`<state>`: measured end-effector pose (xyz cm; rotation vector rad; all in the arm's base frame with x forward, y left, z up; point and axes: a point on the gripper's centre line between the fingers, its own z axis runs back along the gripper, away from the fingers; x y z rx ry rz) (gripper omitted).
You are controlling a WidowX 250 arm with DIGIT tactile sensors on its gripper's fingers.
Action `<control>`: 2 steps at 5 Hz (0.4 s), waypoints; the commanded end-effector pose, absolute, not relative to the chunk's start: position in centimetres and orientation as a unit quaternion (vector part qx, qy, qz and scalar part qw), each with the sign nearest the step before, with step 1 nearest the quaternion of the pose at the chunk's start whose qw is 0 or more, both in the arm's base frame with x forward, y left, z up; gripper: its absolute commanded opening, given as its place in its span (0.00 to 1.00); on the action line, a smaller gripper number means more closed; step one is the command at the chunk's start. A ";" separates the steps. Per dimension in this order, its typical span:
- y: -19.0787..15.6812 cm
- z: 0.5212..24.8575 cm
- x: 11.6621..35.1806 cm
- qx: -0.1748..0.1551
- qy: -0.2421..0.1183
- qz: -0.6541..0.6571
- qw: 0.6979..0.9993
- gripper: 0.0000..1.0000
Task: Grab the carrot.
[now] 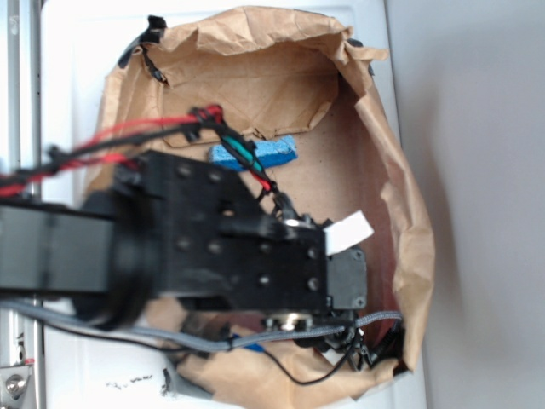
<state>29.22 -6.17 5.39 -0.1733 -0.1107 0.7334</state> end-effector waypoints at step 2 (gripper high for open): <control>-6.3 7.4 30.3 -0.061 -0.073 0.389 0.916 0.00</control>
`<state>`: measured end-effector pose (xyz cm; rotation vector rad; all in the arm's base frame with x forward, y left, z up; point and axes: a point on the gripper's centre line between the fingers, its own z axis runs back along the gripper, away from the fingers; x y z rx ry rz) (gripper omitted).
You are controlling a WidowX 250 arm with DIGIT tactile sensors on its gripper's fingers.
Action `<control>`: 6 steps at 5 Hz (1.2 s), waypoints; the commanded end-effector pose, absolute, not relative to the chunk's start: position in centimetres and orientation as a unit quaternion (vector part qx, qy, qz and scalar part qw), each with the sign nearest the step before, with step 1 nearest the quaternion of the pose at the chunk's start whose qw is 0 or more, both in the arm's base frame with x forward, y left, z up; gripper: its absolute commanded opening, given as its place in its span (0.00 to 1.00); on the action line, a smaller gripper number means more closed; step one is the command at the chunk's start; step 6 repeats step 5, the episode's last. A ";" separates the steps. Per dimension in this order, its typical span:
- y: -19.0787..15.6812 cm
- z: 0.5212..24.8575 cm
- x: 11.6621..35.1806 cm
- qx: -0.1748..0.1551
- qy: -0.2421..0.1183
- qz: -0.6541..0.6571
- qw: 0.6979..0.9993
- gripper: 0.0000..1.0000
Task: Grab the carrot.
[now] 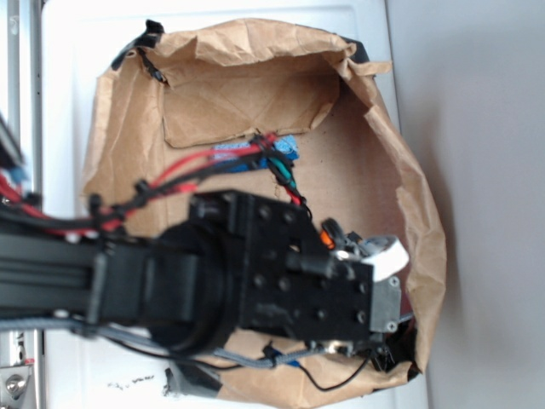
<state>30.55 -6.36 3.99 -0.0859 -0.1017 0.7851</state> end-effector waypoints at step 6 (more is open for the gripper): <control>4.4 21.0 28.9 -0.050 -0.041 0.344 0.937 0.00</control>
